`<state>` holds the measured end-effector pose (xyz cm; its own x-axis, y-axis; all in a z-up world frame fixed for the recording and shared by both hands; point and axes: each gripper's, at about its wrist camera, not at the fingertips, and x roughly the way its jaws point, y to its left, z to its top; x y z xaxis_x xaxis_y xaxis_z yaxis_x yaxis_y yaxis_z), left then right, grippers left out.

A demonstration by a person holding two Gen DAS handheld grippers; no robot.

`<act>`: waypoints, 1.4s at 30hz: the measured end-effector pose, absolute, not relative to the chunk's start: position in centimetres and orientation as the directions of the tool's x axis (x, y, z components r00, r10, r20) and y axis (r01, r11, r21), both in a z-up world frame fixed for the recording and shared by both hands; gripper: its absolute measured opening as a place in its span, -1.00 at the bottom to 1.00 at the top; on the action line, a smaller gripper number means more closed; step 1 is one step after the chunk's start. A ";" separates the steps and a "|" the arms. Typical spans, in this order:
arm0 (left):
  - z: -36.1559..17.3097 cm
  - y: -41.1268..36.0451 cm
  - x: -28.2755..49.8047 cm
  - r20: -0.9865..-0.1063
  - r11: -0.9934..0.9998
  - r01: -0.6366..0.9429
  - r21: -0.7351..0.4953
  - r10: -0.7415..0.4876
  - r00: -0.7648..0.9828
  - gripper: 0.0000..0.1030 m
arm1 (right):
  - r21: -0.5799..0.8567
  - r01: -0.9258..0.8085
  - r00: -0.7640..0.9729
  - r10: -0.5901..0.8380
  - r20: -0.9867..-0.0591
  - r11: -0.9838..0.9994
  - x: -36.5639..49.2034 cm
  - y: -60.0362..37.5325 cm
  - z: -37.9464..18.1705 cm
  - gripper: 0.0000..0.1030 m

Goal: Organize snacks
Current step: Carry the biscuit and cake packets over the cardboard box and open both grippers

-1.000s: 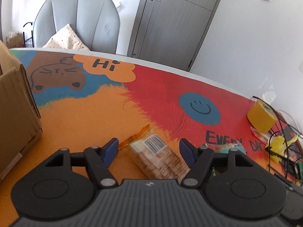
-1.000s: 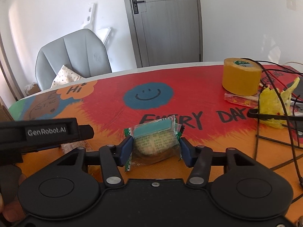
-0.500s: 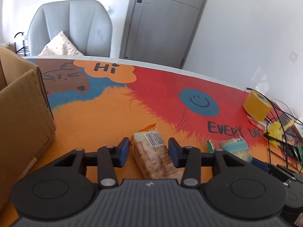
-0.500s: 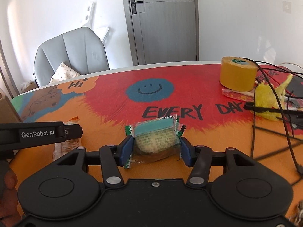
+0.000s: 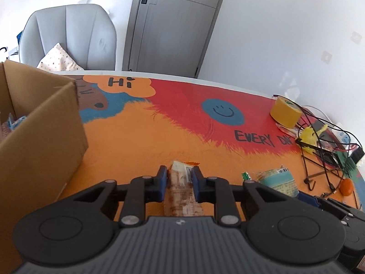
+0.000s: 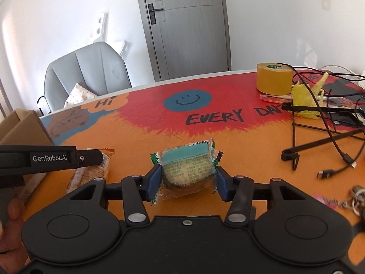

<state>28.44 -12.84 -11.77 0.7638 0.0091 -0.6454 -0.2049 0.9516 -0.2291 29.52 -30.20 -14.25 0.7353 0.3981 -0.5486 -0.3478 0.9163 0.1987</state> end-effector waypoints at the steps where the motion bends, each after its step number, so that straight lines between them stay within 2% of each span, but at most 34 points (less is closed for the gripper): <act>1: -11.6 -12.7 28.2 -0.642 0.954 -0.199 -0.226 0.007 0.766 -0.61 | 0.201 -0.344 0.738 0.397 -0.546 0.917 29.1 -30.1 -14.1 -0.02; 8: -11.4 -12.4 26.7 -0.652 0.964 -0.168 -0.207 -0.008 0.758 -0.54 | 0.203 -0.333 0.748 0.389 -0.538 0.921 26.5 -29.7 -13.8 -0.02; 10: -11.4 -12.5 26.4 -0.670 0.967 -0.166 -0.191 -0.005 0.742 -0.40 | 0.207 -0.318 0.753 0.379 -0.538 0.925 25.8 -29.8 -13.8 -0.02; 12: -11.4 -12.6 26.0 -0.677 0.970 -0.157 -0.186 -0.011 0.736 -0.09 | 0.209 -0.301 0.760 0.367 -0.536 0.930 25.2 -30.1 -13.9 -0.02; 15: -11.3 -12.9 25.2 -0.663 0.973 -0.149 -0.178 -0.007 0.749 0.14 | 0.223 -0.283 0.767 0.360 -0.530 0.933 24.4 -30.6 -13.9 -0.02; 17: -11.4 -13.3 24.8 -0.664 0.975 -0.143 -0.169 -0.006 0.748 0.19 | 0.224 -0.275 0.772 0.354 -0.528 0.935 23.8 -30.9 -14.0 -0.02; 28: -12.9 -15.3 23.2 -0.689 0.986 -0.102 -0.132 -0.018 0.724 0.19 | 0.240 -0.246 0.784 0.338 -0.521 0.939 21.2 -32.0 -14.5 -0.02; 32: -13.4 -15.3 22.7 -0.690 0.992 -0.102 -0.072 0.024 0.723 -0.34 | 0.241 -0.247 0.785 0.340 -0.517 0.939 20.2 -31.9 -14.5 -0.01; 35: -13.2 -14.4 22.3 -0.690 0.989 -0.092 -0.120 -0.016 0.724 -0.35 | 0.240 -0.250 0.788 0.341 -0.512 0.938 19.7 -31.7 -14.3 -0.01; 42: -11.5 -12.8 20.0 -0.640 0.985 -0.095 -0.146 -0.021 0.768 -0.35 | 0.269 -0.278 0.782 0.380 -0.494 0.922 18.6 -30.5 -13.2 -0.02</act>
<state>19.96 -12.82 -11.52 0.7681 -0.0206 -0.6400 -0.0948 0.9848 -0.1456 18.58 -30.46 -13.18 0.7817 0.3802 -0.4944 -0.2784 0.9220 0.2689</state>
